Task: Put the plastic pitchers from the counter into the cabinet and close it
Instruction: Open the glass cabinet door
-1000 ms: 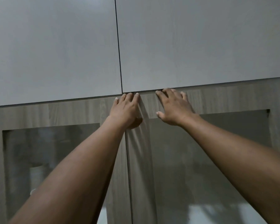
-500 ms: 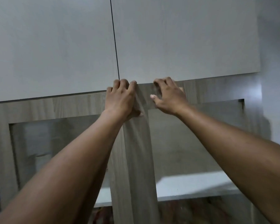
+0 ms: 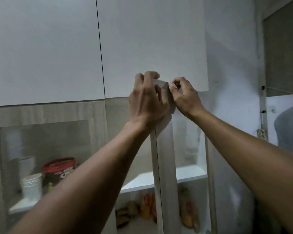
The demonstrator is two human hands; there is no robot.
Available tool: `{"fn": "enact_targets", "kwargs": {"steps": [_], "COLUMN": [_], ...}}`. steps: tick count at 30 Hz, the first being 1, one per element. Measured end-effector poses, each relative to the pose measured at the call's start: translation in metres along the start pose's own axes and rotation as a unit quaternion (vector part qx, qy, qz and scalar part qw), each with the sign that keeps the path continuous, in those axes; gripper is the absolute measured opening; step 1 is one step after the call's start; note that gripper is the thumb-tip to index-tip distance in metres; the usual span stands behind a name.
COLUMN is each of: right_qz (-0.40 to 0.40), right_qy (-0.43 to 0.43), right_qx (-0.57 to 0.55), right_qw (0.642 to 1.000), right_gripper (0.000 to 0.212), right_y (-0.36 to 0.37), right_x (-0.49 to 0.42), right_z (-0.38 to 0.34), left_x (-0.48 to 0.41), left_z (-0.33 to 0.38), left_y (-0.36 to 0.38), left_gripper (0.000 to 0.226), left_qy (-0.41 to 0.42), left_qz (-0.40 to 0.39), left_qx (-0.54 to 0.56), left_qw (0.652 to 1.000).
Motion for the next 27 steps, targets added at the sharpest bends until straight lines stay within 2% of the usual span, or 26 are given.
{"fn": "enact_targets", "kwargs": {"steps": [3, 5, 7, 9, 12, 15, 17, 19, 21, 23, 27], "right_qz": [0.003, -0.004, -0.013, -0.038, -0.026, 0.014, 0.028, 0.053, 0.098, 0.103, 0.091], "right_qy": [0.052, 0.087, 0.116, 0.144, 0.203, 0.225, 0.244, 0.258, 0.261, 0.245, 0.180], "right_qx": [-0.040, -0.066, -0.119, -0.180, -0.219, -0.232, -0.224, -0.150, 0.025, 0.167, 0.307], "right_qw": [0.998, 0.994, 0.986, 0.972, 0.954, 0.946, 0.943, 0.953, 0.960, 0.949, 0.930], "right_gripper": [0.033, 0.042, 0.050, 0.045, 0.049, 0.065, 0.067, 0.069, 0.080, 0.071, 0.073], "right_y": [-0.050, -0.086, -0.124, -0.163, -0.228, -0.289, -0.319, -0.340, -0.362, -0.377, -0.395], "right_x": [0.010, 0.016, 0.022, 0.030, 0.043, 0.059, 0.073, 0.088, 0.096, 0.108, 0.137], "right_z": [-0.002, -0.001, 0.003, 0.006, 0.013, 0.023, 0.031, 0.041, 0.059, 0.078, 0.119], "left_x": [0.012, 0.020, 0.030, 0.042, 0.068, 0.100, 0.118, 0.133, 0.142, 0.148, 0.162], "left_z": [0.053, 0.089, 0.128, 0.167, 0.216, 0.250, 0.267, 0.280, 0.288, 0.295, 0.310], "left_y": [0.012, 0.025, 0.040, 0.058, 0.093, 0.130, 0.154, 0.180, 0.207, 0.233, 0.279], "left_gripper": [0.034, 0.032, 0.037, 0.045, 0.052, 0.051, 0.052, 0.057, 0.062, 0.068, 0.075], "left_qy": [-0.022, -0.032, -0.038, -0.048, -0.049, -0.029, -0.019, -0.003, 0.023, 0.042, 0.069], "left_qz": [0.034, 0.043, 0.050, 0.045, -0.020, -0.124, -0.207, -0.287, -0.331, -0.367, -0.413], "left_qx": [0.097, 0.149, 0.209, 0.266, 0.293, 0.271, 0.237, 0.201, 0.177, 0.155, 0.122], "left_qw": [0.994, 0.987, 0.976, 0.962, 0.955, 0.954, 0.949, 0.937, 0.927, 0.916, 0.900]}}
Point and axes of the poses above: each hand's wrist, its own x-axis away from the middle knuckle, its own y-axis out of the palm, z = x × y, the point moved 3 cm from there along -x, towards the middle knuckle, and after that the axes turned 2 degrees about -y, right-handed, at the moved point
